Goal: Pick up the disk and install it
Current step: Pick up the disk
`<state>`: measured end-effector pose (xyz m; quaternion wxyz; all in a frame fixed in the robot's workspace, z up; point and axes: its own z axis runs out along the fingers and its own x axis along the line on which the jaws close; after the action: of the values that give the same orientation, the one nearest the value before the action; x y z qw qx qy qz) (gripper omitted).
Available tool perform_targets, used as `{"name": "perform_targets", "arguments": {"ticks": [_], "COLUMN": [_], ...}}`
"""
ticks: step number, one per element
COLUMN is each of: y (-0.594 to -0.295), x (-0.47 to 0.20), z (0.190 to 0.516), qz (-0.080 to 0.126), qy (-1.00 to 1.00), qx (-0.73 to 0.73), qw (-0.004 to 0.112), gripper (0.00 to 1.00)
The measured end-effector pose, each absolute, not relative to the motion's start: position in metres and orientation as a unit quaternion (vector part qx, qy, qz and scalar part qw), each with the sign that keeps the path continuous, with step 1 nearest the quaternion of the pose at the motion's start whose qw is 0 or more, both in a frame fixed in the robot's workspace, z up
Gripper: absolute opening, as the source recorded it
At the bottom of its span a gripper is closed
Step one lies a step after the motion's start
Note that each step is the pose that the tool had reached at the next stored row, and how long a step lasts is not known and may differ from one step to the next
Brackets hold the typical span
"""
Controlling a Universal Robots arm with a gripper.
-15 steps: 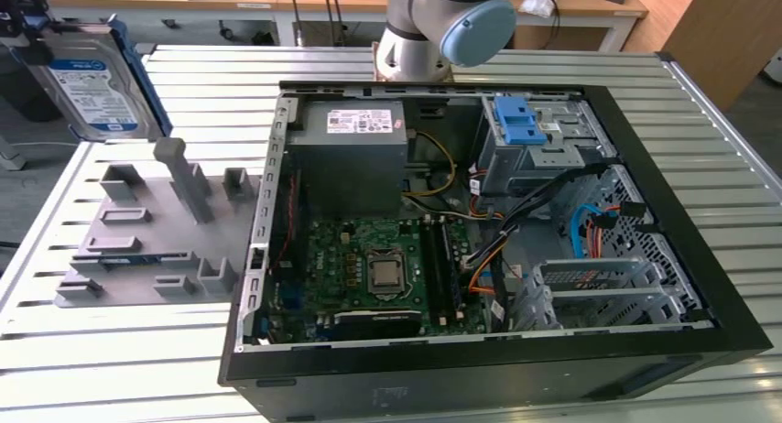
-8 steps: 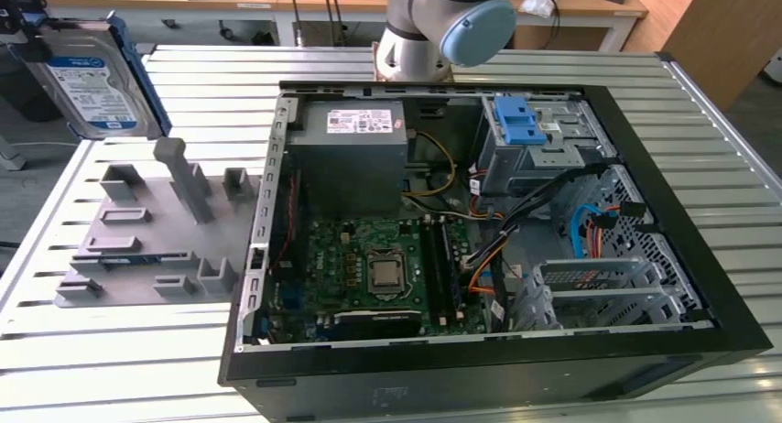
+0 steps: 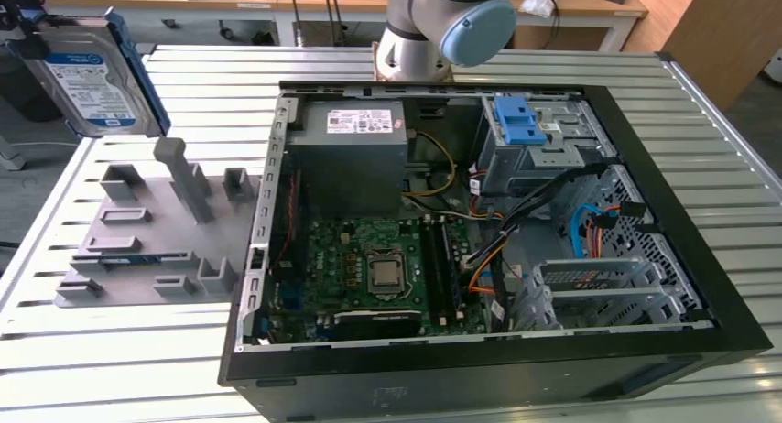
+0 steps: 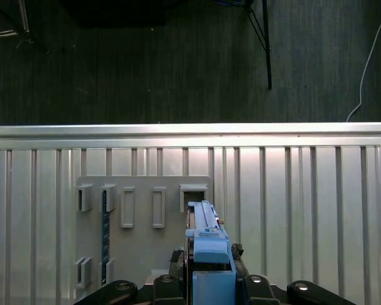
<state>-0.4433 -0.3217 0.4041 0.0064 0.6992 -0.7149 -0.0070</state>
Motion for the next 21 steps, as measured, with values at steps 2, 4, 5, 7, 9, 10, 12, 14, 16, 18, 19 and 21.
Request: {"name": "perform_targets", "arguments": {"ticks": [2,4,5,7,9,10,12,14,16,18,19,21], "y": [-0.3216,-0.3215,-0.3215,-0.3214,-0.3212,-0.3212,-0.3211,-0.3210,-0.3208,-0.3207,-0.3207,-0.3206], "x": [-0.4433,-0.4433,-0.4433,-0.4433,-0.4433,-0.4433,-0.4433,-0.4433,-0.4434,-0.4434,-0.4434,-0.4434], "z": [0.4050,0.4060,0.4064,0.4074,0.4083,0.4087,0.4097,0.4107,0.4117,0.4126,0.4131,0.4140], "qz": [-0.007,-0.007,-0.007,-0.007,-0.007,-0.007,-0.007,-0.007,-0.007,-0.007,-0.007,-0.007], "qy": [-0.715,-0.715,-0.715,-0.715,-0.715,-0.715,-0.715,-0.715,-0.715,-0.715,-0.715,-0.715], "qx": [0.699,0.699,0.699,0.699,0.699,0.699,0.699,0.699,0.699,0.699,0.699,0.699], "qw": [0.006,0.006,0.006,0.006,0.006,0.006,0.006,0.006,0.006,0.006,0.006,0.006], "gripper": [0.36,0.36,0.36,0.36,0.36,0.36,0.36,0.36,0.36,0.36,0.36,0.36]}}
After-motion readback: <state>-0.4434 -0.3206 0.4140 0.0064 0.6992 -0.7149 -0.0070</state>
